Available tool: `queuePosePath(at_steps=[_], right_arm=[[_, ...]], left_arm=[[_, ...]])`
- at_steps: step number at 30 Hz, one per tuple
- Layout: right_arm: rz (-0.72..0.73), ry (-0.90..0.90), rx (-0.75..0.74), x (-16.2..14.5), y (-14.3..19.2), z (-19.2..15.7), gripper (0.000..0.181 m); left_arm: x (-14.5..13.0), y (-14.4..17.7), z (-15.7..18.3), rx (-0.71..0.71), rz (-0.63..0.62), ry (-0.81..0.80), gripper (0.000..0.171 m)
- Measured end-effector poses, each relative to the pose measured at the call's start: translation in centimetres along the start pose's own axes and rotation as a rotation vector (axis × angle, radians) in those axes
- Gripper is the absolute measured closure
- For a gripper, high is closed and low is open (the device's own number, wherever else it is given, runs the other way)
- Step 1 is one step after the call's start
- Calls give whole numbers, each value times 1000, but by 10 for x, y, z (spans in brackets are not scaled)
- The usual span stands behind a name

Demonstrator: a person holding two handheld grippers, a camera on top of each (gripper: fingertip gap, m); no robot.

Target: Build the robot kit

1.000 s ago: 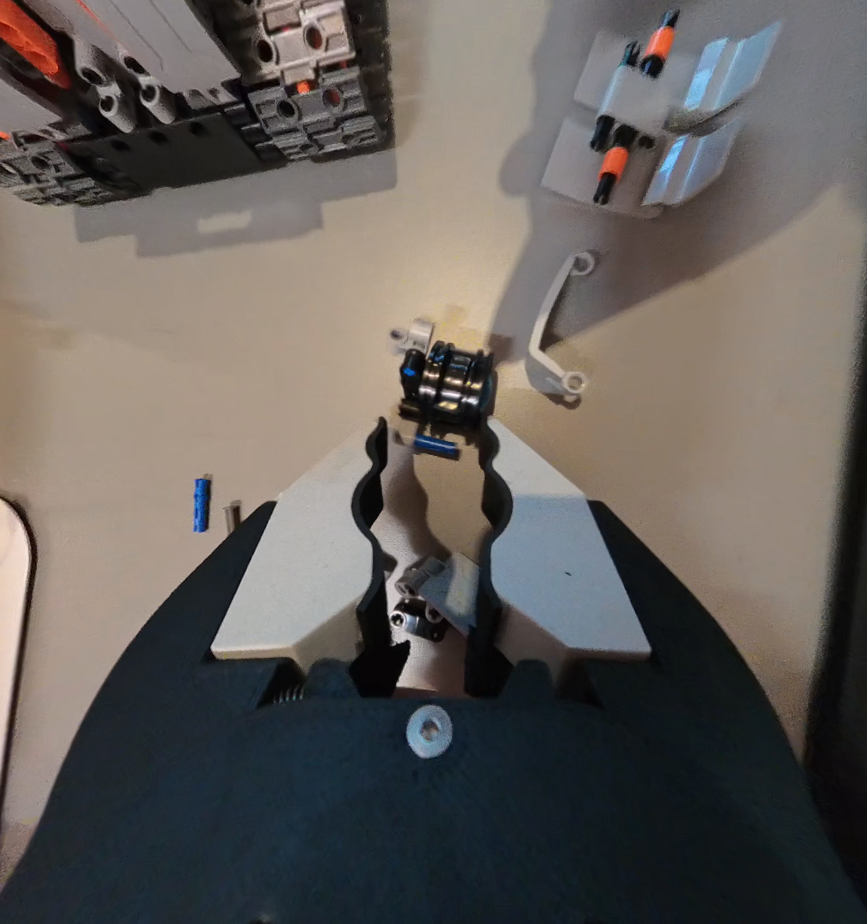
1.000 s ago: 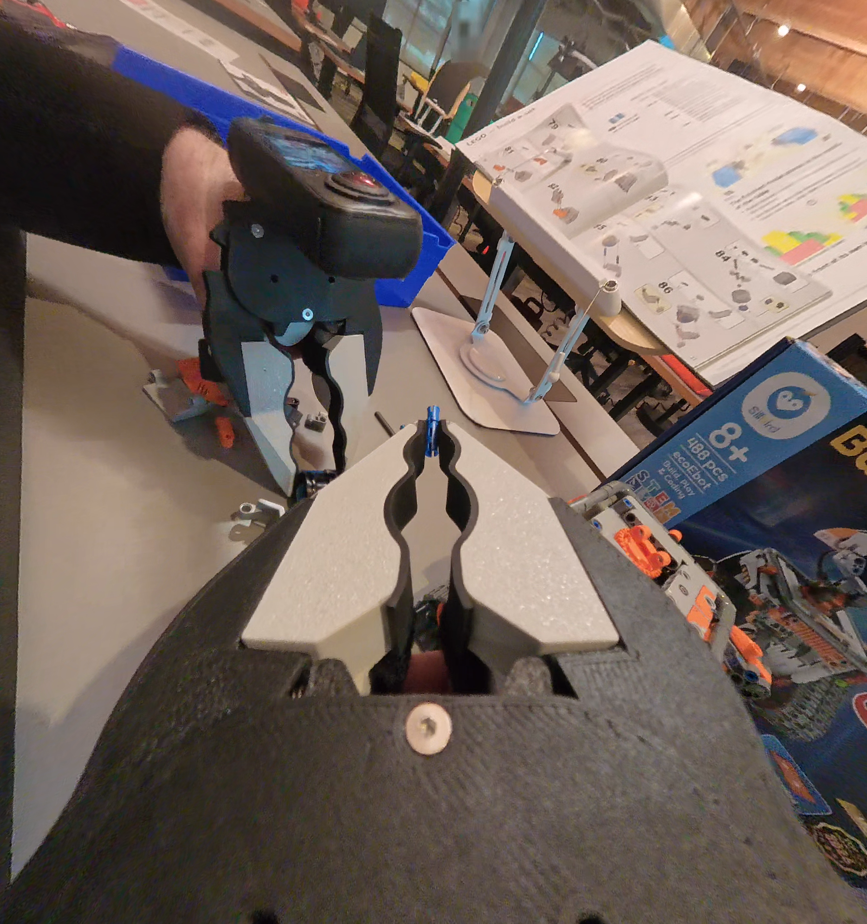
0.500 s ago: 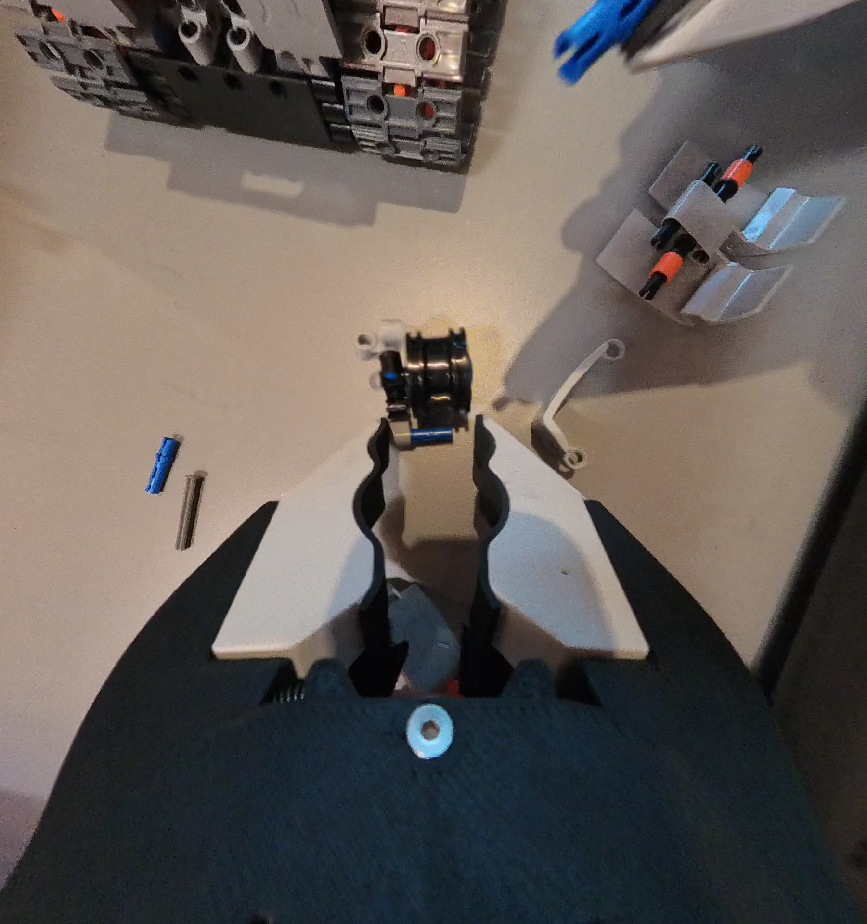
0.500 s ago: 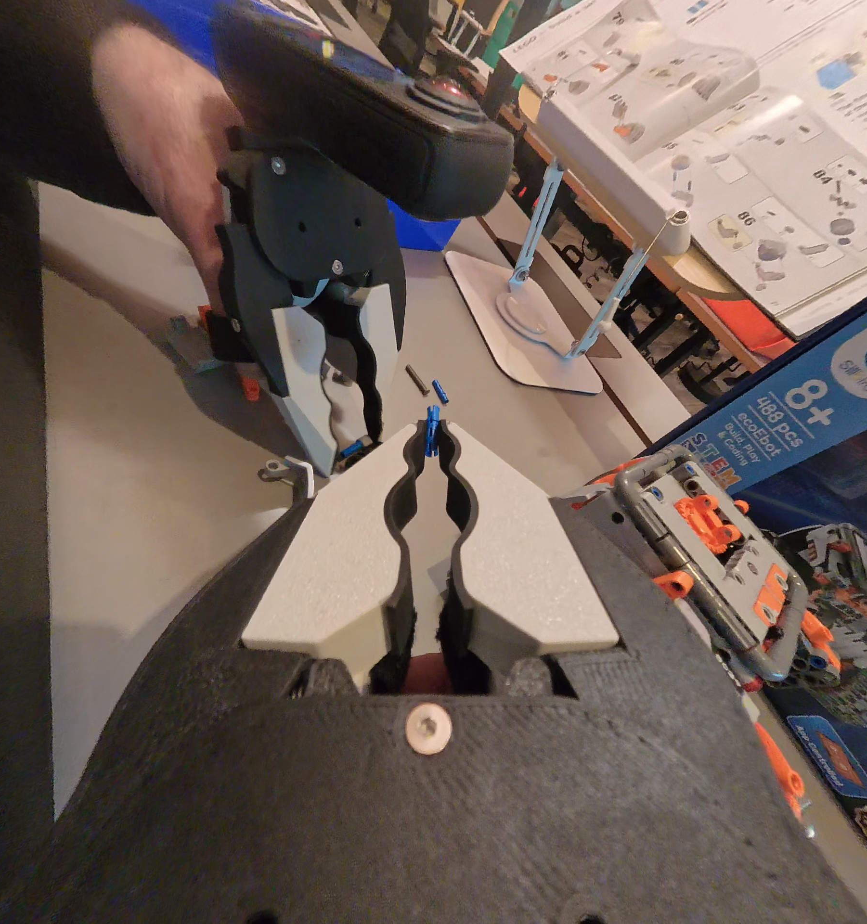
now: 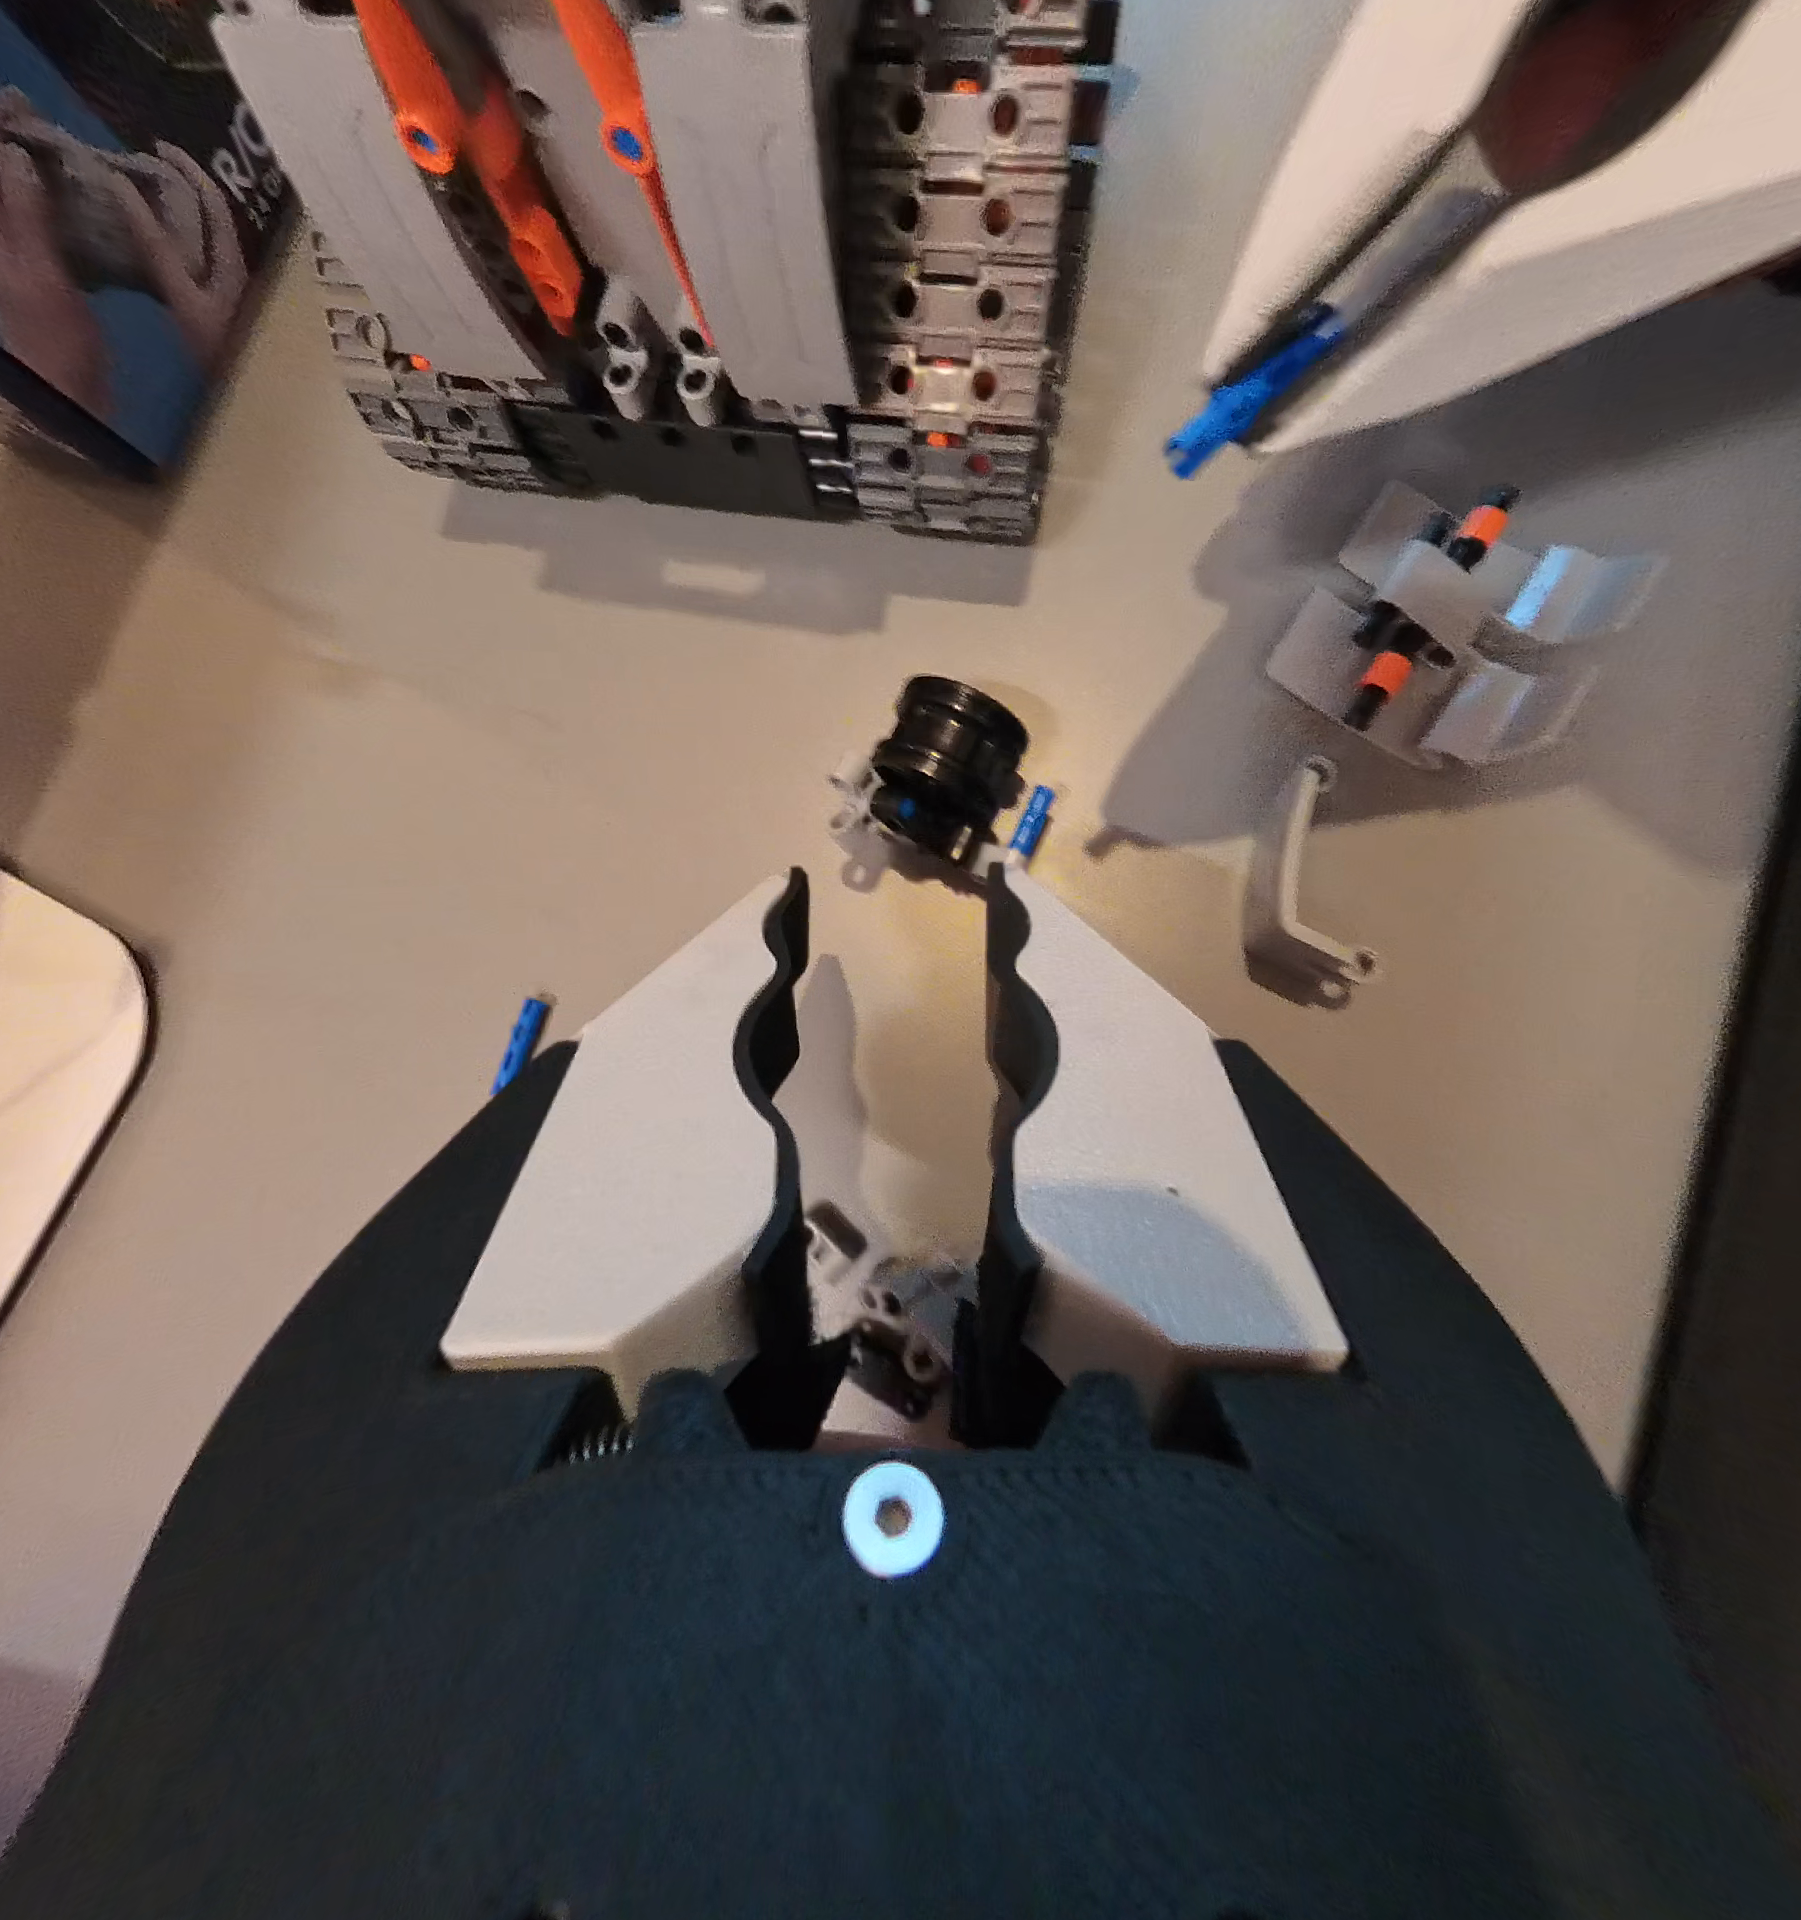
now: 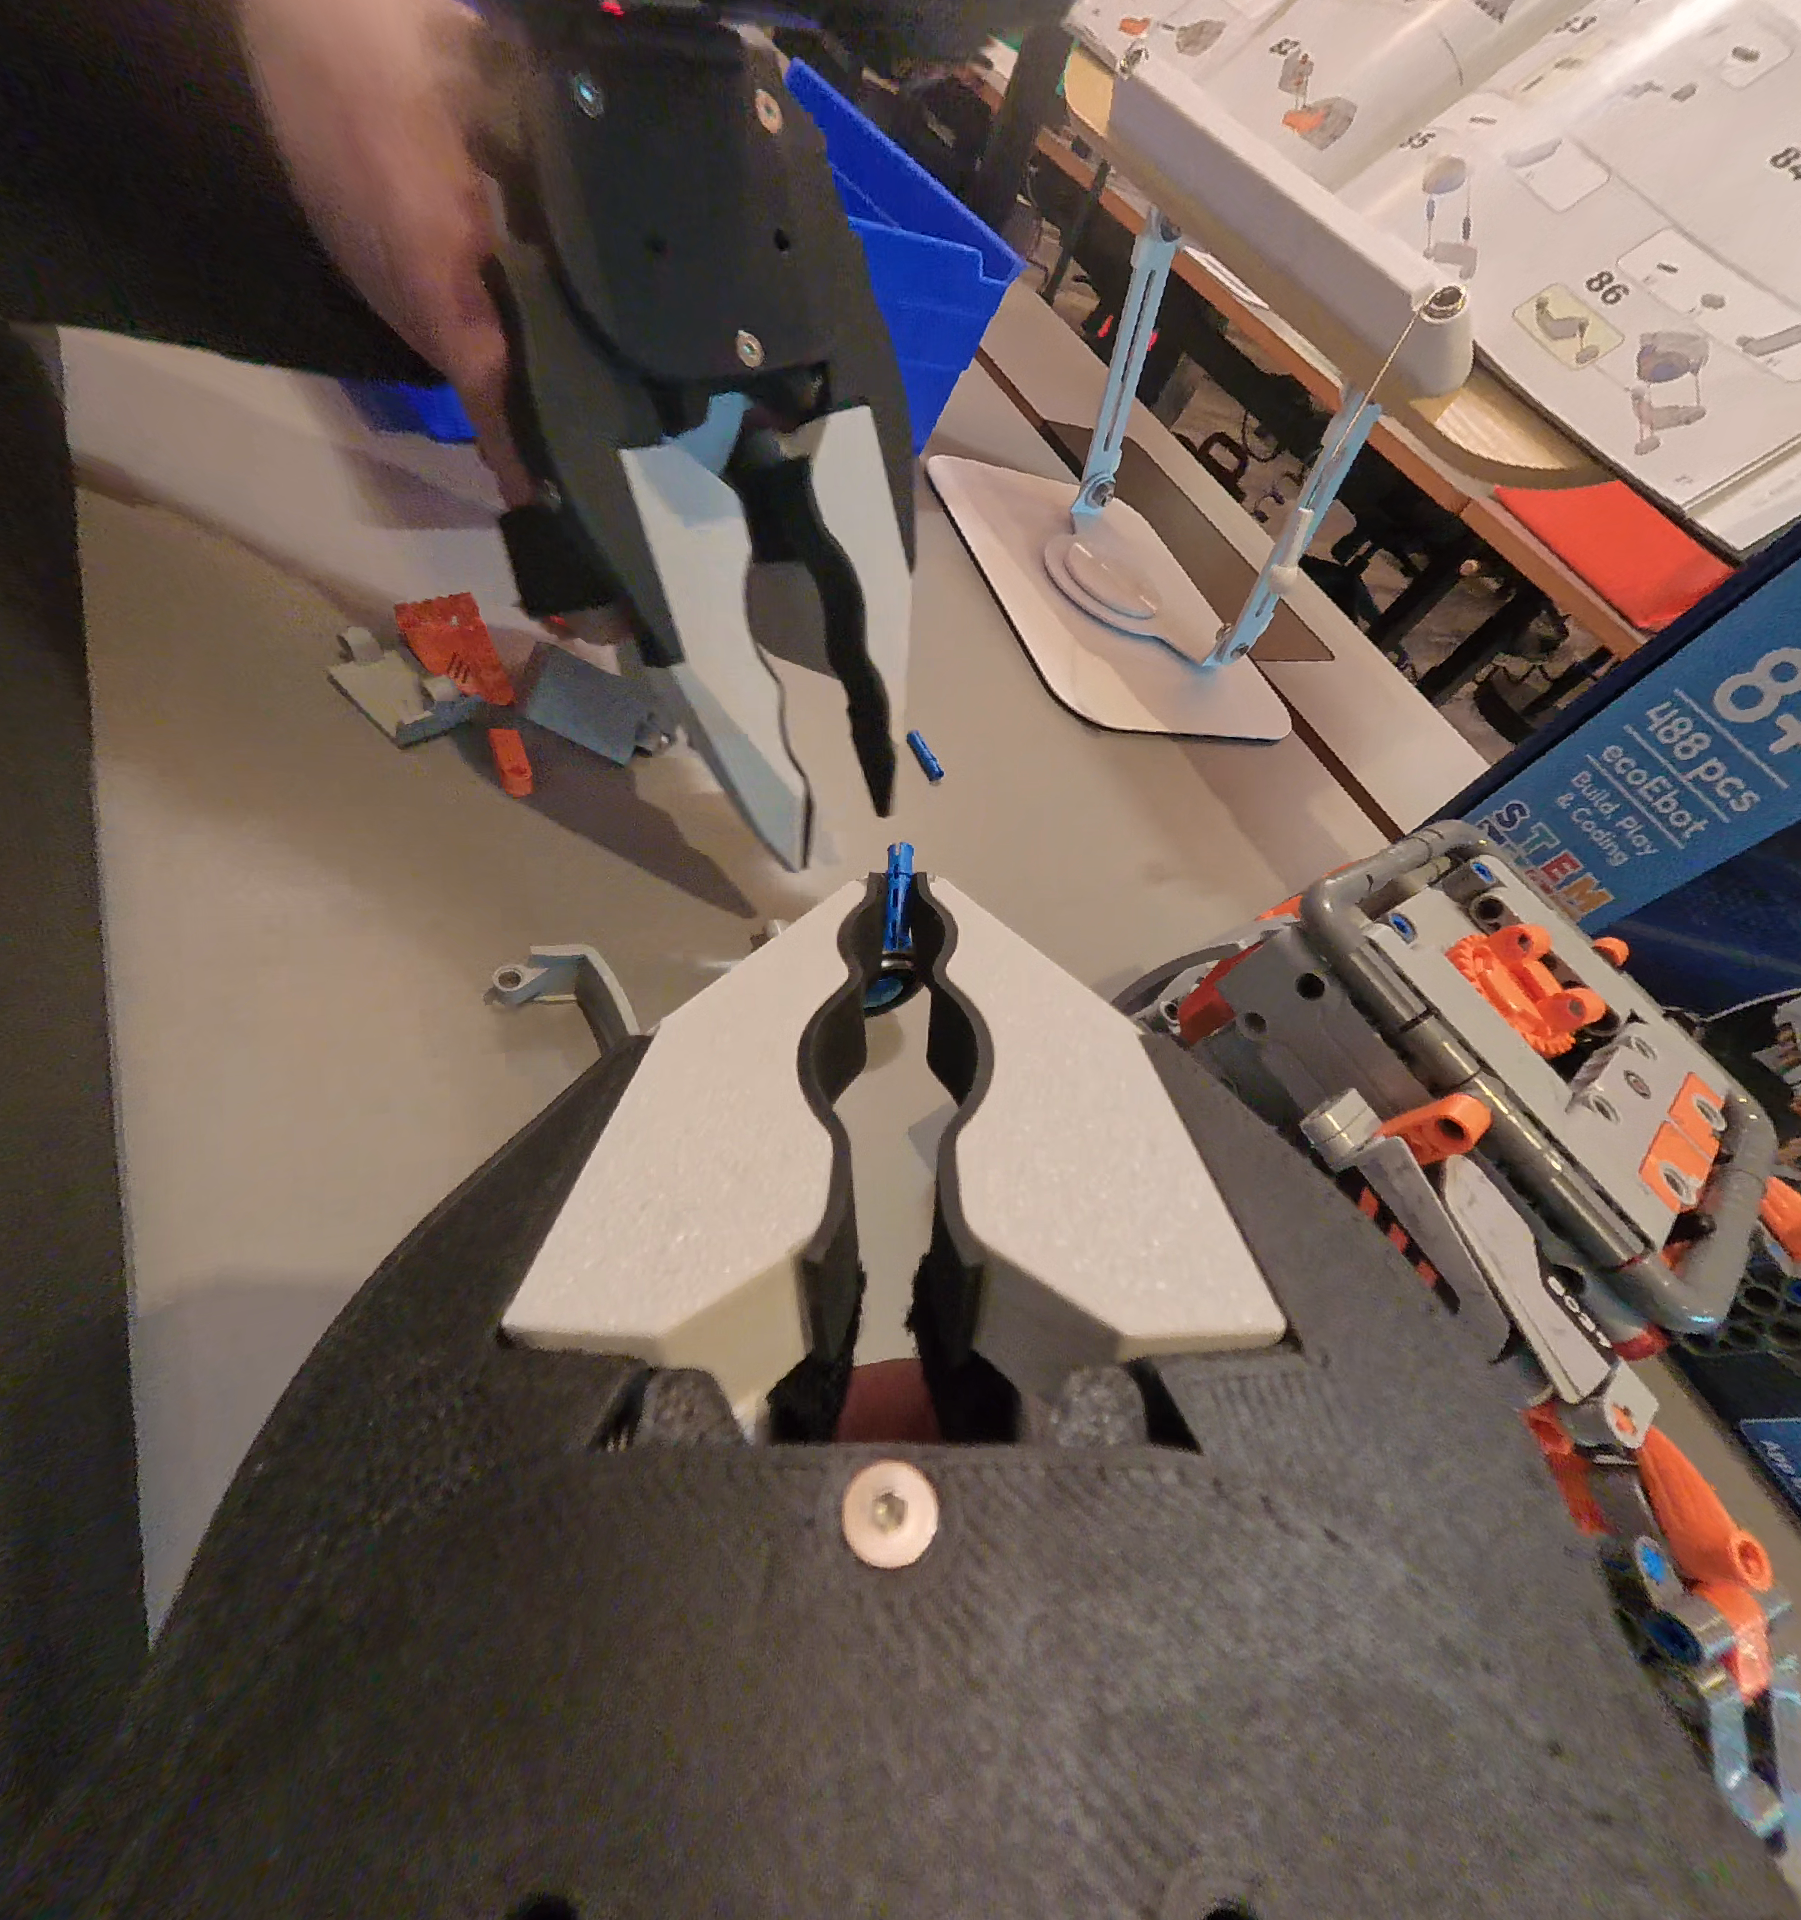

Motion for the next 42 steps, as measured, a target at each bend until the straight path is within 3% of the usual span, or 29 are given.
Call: queuePosePath(at_steps=[6, 11, 15, 21, 28, 39, 42], right_arm=[[15, -20, 5, 0, 2, 2, 180], [18, -28, 21, 0, 2, 2, 180], [18, -38, 24, -2, 3, 5, 180], [34, -58, 30, -1, 6, 7, 180], [36, -67, 40, -2, 5, 8, 180], [40, -83, 43, -2, 8, 9, 179], [41, -88, 43, -3, 8, 10, 179]], left_arm=[[-3, -20, -18, -41, 32, 22, 153], [-4, -27, -23, -142, 23, 52, 153], [-3, -25, -24, -232, 4, 38, 163], [0, -25, -34, -250, 36, 8, 151], [0, -36, -32, -392, 78, -2, 146], [-4, -41, -17, -563, 76, 13, 154], [-4, -39, -17, -553, 81, 8, 155]])
Point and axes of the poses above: each gripper's, where its closed fingertips meet, y back along the fingers, x out of its top, z = x × y across the jaws, the point moved 9 cm from there along y, back along the fingers, and after that the axes turned 12 degrees about z, right-handed, at the moved point
